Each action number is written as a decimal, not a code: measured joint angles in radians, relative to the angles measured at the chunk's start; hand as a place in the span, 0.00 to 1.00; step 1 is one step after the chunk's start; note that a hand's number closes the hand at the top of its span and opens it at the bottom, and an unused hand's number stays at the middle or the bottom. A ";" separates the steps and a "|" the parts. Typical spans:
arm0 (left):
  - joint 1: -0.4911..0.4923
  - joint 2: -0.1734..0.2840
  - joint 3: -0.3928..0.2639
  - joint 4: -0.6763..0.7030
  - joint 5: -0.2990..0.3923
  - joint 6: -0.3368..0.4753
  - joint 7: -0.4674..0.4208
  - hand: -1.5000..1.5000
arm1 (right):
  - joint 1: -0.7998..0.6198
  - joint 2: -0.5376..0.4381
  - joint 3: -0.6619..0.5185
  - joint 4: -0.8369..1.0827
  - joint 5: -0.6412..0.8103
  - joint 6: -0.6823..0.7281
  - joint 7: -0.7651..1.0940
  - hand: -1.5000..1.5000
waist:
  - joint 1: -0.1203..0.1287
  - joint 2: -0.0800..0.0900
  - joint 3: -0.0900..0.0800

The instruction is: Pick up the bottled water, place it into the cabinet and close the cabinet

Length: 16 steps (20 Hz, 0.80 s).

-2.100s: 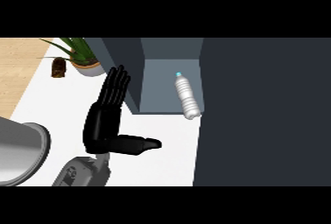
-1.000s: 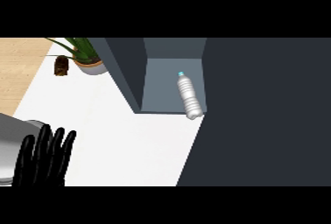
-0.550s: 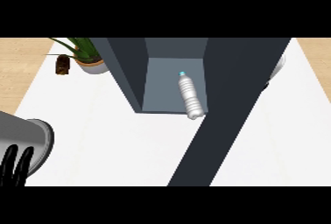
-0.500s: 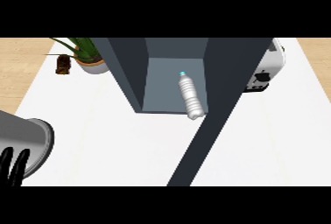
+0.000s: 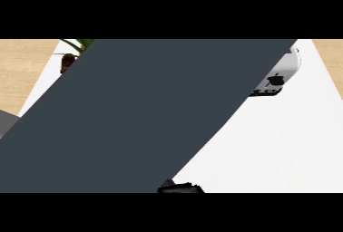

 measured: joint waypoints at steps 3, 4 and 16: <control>0.037 0.014 0.053 -0.013 0.045 -0.040 0.003 0.00 | -0.107 0.031 0.007 0.030 -0.040 -0.066 0.053 1.00 | -0.003 -0.001 0.000; 0.047 0.014 0.068 -0.003 0.055 -0.062 -0.004 0.00 | -0.151 0.041 0.005 0.037 -0.063 -0.080 0.067 1.00 | -0.003 -0.004 0.000; 0.141 0.012 0.265 0.028 0.215 -0.237 0.021 0.00 | -0.615 0.074 -0.201 0.267 -0.388 -0.185 0.126 1.00 | -0.014 -0.015 -0.003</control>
